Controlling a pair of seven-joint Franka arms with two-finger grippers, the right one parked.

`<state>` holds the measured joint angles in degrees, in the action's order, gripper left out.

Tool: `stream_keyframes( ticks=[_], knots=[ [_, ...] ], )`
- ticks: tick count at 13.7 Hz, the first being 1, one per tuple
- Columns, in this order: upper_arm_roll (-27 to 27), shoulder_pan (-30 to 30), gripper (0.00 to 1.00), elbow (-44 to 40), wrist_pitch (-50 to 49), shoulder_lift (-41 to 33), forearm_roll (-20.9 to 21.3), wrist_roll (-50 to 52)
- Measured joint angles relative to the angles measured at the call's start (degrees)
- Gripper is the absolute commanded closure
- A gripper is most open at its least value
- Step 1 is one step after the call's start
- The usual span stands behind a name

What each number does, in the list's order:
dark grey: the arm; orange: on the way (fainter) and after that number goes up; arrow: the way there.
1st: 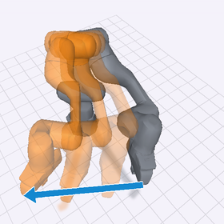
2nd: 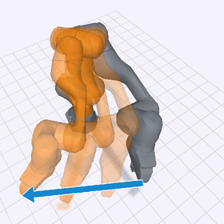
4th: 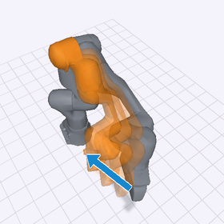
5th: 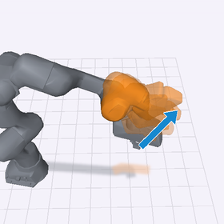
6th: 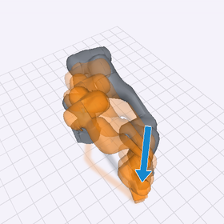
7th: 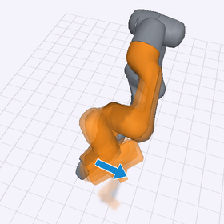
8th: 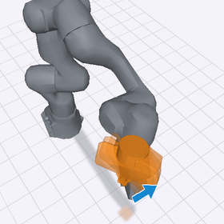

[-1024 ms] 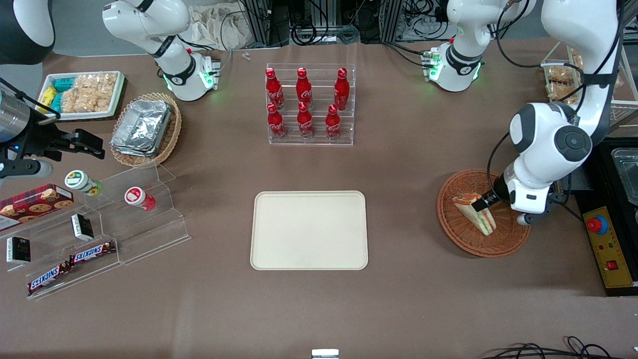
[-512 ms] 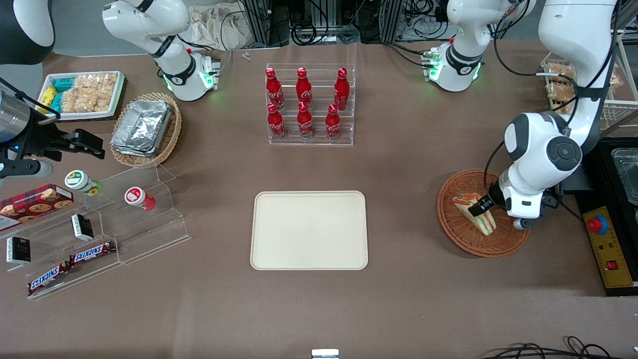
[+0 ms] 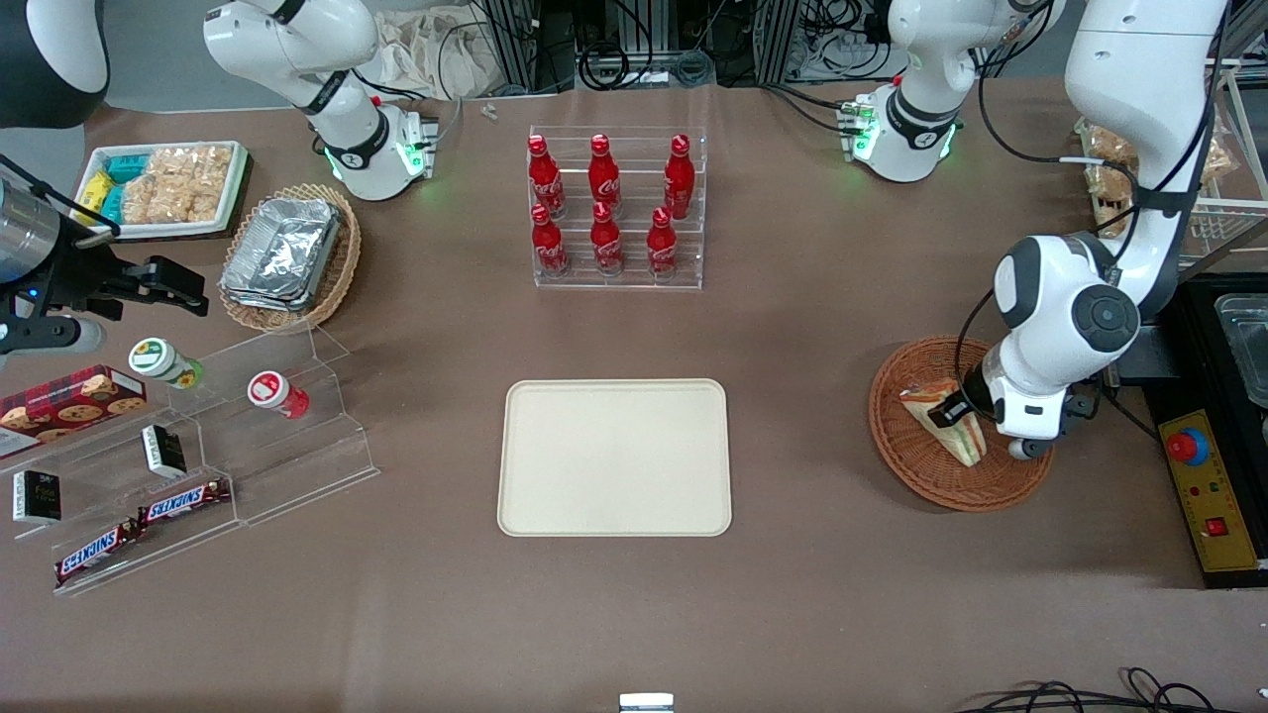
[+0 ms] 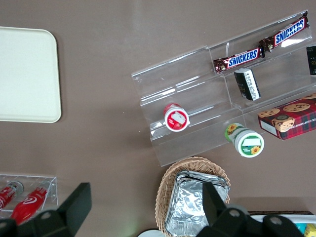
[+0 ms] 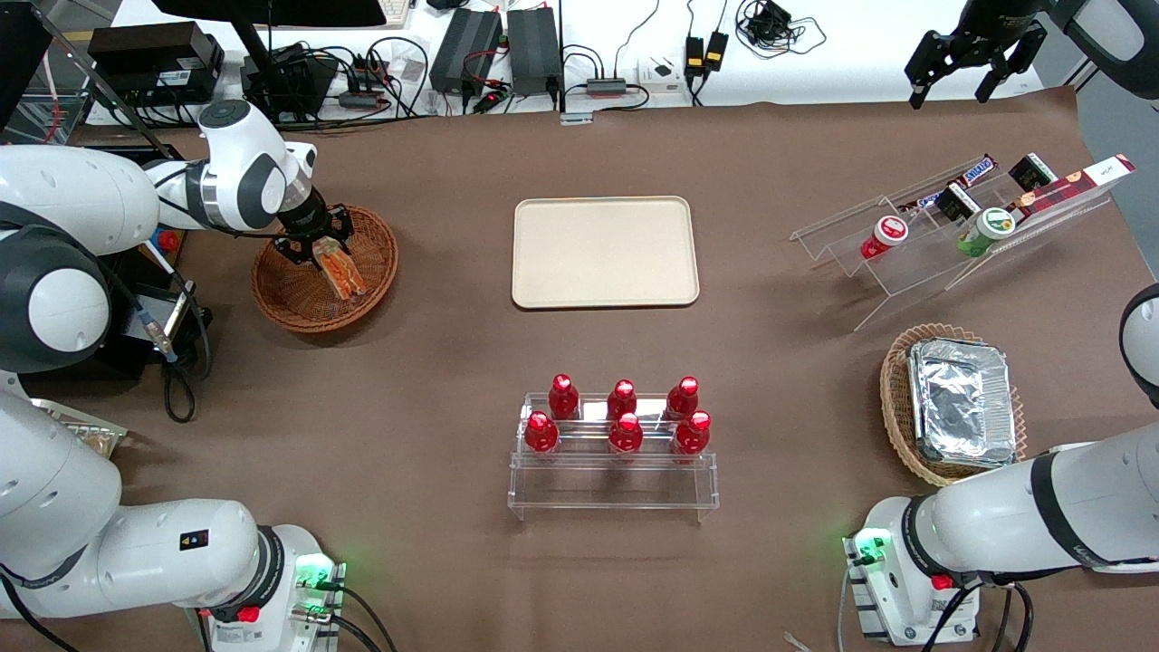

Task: Place sandwich from basket to tray
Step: 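Lift the sandwich and carry it with the left gripper to the cream tray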

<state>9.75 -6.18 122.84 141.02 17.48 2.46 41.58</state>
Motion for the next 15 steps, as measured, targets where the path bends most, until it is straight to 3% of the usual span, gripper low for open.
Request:
stream_keyframes(
  ticks=[2, 5, 7, 10, 12, 15],
  knots=[
    [0.0, 0.0, 1.0, -0.33, -2.07, -1.37, 0.2, 0.0],
    [0.16, 0.04, 1.0, -3.46, -13.41, -6.54, 0.43, 0.0],
    [0.81, 0.11, 1.0, -10.44, -26.7, -9.43, 0.45, -0.08],
    [3.72, 0.37, 1.0, -27.74, -47.6, -9.49, 0.47, -0.23],
    [5.5, 1.4, 1.0, -34.8, -51.84, -7.93, 0.47, -0.93],
    [7.24, 5.32, 1.0, -36.97, -51.55, -4.83, 0.45, -7.81]
  ],
)
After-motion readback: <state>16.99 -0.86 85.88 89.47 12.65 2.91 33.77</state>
